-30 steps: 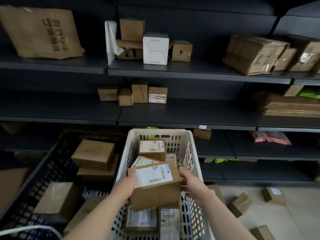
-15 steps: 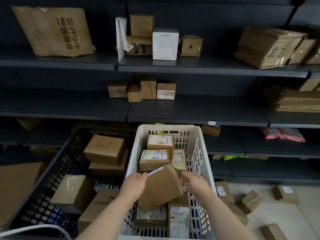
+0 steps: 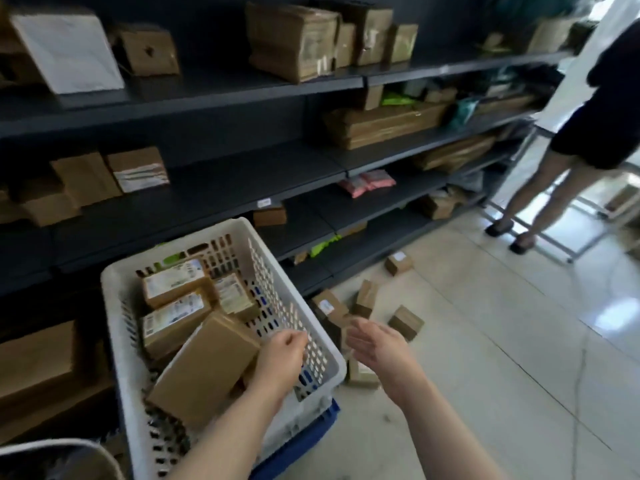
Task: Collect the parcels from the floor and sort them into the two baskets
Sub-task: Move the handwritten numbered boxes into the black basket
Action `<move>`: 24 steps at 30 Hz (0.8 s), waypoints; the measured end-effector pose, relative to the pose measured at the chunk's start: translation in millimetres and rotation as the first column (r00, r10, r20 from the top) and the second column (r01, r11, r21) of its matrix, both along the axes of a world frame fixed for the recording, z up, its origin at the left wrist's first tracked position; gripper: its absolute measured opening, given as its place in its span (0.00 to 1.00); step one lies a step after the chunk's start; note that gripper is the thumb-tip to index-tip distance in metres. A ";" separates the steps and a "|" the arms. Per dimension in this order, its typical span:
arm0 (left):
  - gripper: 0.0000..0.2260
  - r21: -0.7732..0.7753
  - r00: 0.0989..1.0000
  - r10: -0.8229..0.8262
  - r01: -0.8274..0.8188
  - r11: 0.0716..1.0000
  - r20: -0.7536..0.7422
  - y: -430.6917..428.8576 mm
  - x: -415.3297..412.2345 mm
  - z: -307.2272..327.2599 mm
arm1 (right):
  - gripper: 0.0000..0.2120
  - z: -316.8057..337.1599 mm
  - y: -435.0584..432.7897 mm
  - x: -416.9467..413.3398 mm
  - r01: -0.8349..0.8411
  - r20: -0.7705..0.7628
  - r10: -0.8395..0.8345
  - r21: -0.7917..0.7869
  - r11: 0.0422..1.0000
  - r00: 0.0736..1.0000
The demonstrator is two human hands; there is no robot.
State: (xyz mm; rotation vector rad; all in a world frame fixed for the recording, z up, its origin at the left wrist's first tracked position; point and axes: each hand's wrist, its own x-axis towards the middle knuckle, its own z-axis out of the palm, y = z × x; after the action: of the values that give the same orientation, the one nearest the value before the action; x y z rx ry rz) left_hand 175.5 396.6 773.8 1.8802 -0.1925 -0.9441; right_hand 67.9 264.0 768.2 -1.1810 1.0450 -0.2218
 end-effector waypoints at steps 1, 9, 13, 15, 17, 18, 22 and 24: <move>0.12 -0.007 1.000 -0.022 0.022 1.000 -0.007 -10.1 -8.8 -1.9 | 0.11 -1.7 -7.5 -13.7 0.041 -0.008 -0.041 -0.003 0.999 0.999; 0.10 -0.025 0.987 -0.159 0.159 0.987 -0.009 -107.9 -61.3 -23.1 | 0.12 -27.9 -98.6 -91.3 0.234 0.013 -0.236 0.067 0.970 0.972; 0.09 0.022 0.994 -0.110 0.110 0.994 -0.018 -169.5 -80.8 -44.9 | 0.10 -46.9 -160.8 -108.6 0.219 0.000 -0.220 0.110 0.970 0.975; 0.09 0.054 0.996 -0.065 0.068 0.996 -0.054 -200.3 -90.3 -60.9 | 0.10 -60.6 -194.3 -116.1 0.191 -0.032 -0.189 0.122 0.974 0.982; 0.09 0.101 0.996 -0.031 0.039 0.994 -0.082 -227.4 -98.1 -78.8 | 0.10 -76.4 -225.7 -120.8 0.160 -0.073 -0.151 0.142 0.977 0.986; 0.09 0.124 0.996 -0.014 0.025 0.992 -0.088 -239.4 -101.3 -89.4 | 0.10 -85.4 -240.7 -121.8 0.147 -0.091 -0.134 0.153 0.977 0.987; 0.09 0.205 0.991 0.048 -0.022 0.979 -0.122 -276.8 -105.4 -139.8 | 0.09 -129.0 -292.1 -113.5 0.087 -0.162 -0.059 0.167 0.982 0.985; 0.10 0.248 0.985 0.079 -0.039 0.968 -0.153 -289.3 -101.5 -168.7 | 0.08 -154.8 -310.3 -103.6 0.057 -0.182 -0.024 0.180 0.982 0.983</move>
State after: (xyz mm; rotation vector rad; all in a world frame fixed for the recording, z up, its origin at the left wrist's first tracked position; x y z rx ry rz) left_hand 74.0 107.2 605.0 2.0083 0.0816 -1.1147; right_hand -35.8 -46.4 613.3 -1.0255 1.2210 -0.0488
